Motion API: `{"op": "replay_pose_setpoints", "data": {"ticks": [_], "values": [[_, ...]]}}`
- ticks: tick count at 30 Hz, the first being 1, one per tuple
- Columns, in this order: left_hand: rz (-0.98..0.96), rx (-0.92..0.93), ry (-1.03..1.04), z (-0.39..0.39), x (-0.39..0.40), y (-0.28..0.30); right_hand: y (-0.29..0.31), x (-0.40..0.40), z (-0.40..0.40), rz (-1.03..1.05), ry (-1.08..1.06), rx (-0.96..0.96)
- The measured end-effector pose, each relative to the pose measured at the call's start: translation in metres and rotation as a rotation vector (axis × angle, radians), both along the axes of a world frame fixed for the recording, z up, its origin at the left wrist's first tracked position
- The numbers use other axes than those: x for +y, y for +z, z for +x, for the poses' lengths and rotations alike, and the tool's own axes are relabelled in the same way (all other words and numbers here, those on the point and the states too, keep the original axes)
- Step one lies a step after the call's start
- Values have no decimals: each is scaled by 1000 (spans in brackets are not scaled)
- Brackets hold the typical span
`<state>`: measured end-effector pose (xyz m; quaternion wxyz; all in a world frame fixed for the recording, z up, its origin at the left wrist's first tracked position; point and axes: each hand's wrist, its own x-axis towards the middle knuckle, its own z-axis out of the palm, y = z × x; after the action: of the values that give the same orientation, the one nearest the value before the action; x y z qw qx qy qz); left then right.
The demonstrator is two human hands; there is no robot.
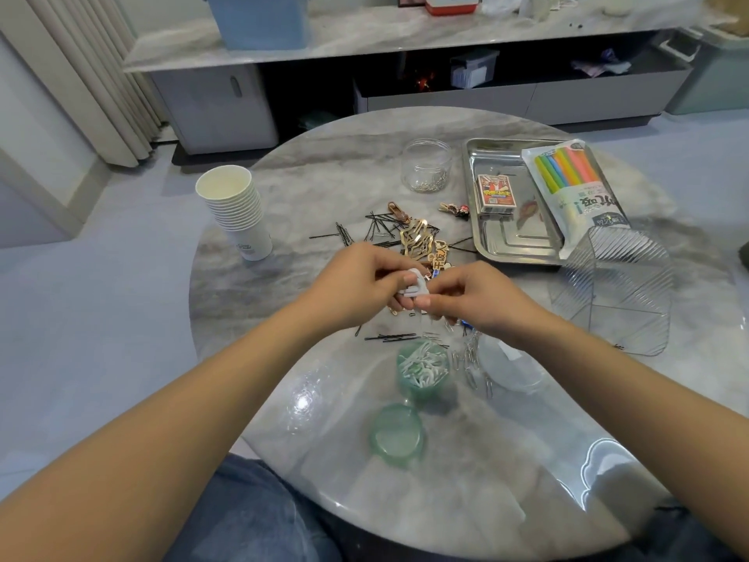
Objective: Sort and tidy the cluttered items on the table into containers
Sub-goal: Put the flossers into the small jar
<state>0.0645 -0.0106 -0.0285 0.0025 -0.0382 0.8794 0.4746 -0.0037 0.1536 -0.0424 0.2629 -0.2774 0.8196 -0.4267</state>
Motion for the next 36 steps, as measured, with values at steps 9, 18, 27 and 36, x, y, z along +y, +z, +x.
{"op": "replay_pose_setpoints", "data": {"ticks": [9,18,27,36], "values": [[-25,-73,-13,13,2,-10,-28,1,1,-109,88,-164],[-147,-189,-62,13,4,-17,-49,0,-3,53,150,72],[-154,-275,-167,15,-2,-20,-45,3,0,109,140,-38],[-139,-359,-250,14,2,-19,-27,18,-2,17,88,-250]]}}
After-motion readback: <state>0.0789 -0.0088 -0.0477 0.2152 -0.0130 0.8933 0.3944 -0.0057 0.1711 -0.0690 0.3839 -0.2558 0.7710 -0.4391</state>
